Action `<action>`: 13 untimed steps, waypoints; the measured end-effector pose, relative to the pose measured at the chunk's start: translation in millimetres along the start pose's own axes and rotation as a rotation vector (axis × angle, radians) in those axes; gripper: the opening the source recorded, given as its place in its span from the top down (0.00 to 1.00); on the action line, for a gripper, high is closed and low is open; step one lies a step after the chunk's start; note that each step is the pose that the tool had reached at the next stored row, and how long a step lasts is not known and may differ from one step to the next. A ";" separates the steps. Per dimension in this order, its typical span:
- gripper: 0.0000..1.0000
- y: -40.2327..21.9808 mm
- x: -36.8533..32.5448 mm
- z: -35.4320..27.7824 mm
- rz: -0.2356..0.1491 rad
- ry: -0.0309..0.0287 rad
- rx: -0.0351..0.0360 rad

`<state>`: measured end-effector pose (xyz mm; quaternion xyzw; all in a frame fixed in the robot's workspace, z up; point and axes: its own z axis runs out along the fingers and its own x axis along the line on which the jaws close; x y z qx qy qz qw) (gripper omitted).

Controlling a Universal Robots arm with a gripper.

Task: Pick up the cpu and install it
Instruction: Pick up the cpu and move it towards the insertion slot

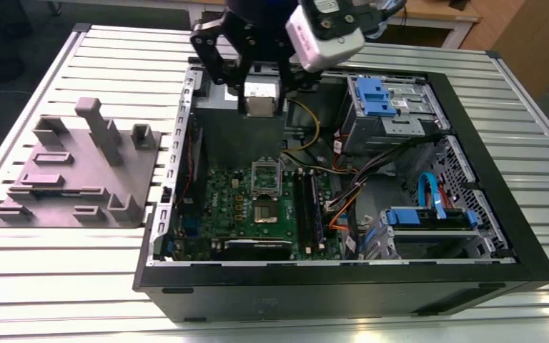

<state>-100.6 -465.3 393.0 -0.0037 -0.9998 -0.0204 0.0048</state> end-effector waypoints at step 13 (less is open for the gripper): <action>0.53 0.1 -16.6 0.2 0.000 0.0000 0.0000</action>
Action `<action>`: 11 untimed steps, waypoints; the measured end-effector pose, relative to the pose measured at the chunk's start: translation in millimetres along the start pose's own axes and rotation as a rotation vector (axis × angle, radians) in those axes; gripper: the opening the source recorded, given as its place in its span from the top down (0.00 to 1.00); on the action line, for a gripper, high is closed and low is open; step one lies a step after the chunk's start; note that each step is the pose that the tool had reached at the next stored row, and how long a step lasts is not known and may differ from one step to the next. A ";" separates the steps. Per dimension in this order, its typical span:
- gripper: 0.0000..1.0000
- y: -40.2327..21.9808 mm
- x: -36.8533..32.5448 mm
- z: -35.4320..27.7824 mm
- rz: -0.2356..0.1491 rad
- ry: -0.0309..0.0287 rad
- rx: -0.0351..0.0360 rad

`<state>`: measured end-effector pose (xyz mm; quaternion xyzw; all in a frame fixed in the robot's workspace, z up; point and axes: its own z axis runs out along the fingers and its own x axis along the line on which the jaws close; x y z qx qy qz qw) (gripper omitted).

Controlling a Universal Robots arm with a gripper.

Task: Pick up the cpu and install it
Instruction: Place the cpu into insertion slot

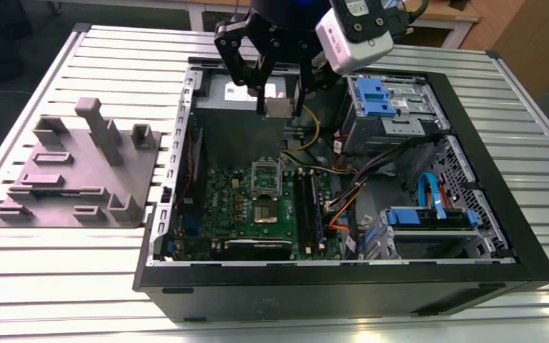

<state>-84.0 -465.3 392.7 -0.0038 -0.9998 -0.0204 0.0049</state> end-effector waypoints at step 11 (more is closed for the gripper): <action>0.53 0.0 -1.6 0.6 0.000 0.0000 0.0000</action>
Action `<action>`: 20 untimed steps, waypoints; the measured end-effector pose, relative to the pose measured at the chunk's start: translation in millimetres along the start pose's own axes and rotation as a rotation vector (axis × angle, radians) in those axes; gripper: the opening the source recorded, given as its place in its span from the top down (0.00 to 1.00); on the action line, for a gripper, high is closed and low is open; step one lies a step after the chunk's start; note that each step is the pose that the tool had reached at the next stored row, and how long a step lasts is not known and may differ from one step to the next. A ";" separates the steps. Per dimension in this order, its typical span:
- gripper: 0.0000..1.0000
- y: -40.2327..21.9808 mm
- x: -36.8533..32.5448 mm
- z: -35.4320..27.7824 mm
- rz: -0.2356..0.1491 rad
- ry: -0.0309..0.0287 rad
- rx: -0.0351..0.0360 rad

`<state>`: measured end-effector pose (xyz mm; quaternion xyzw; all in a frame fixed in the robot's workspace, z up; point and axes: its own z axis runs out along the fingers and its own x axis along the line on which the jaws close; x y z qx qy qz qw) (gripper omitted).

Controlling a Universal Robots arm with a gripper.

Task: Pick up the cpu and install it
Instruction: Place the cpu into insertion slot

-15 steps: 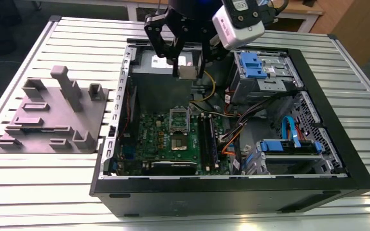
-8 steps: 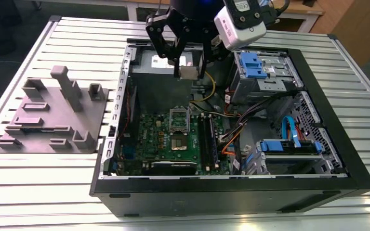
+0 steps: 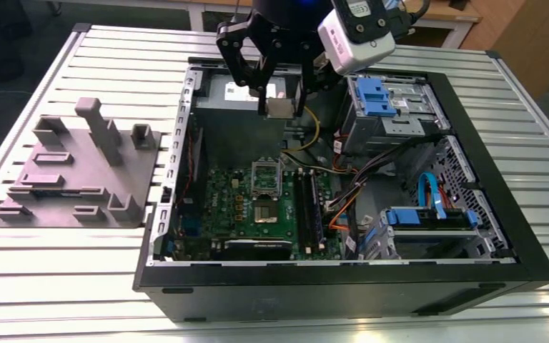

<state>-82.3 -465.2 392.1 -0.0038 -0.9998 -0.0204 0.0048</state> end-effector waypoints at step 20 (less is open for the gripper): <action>0.53 -0.8 -4.4 17.7 0.000 0.0001 -0.0161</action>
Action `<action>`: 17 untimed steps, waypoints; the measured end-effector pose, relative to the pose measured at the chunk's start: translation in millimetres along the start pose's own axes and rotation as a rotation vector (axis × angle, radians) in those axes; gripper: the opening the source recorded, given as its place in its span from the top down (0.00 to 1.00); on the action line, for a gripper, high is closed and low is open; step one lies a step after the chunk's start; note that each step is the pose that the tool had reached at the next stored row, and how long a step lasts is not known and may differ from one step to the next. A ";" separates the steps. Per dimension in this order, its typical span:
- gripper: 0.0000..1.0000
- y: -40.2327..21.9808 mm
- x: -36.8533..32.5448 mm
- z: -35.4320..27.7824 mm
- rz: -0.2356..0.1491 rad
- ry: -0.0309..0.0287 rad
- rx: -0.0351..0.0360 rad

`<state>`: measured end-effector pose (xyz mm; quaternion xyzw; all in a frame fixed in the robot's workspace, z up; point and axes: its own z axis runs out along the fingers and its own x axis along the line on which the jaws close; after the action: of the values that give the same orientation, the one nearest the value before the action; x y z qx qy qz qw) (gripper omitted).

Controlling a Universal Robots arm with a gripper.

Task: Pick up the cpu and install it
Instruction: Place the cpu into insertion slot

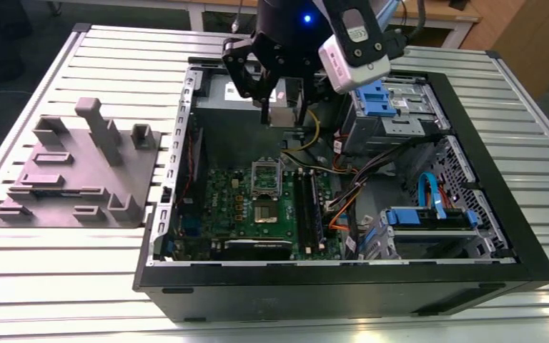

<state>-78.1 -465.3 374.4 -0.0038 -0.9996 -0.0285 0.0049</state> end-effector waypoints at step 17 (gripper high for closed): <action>0.53 -2.0 1.0 23.7 0.000 -0.0001 0.0002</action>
<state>-79.3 -466.0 350.6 -0.0038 -0.9996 -0.0284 0.0049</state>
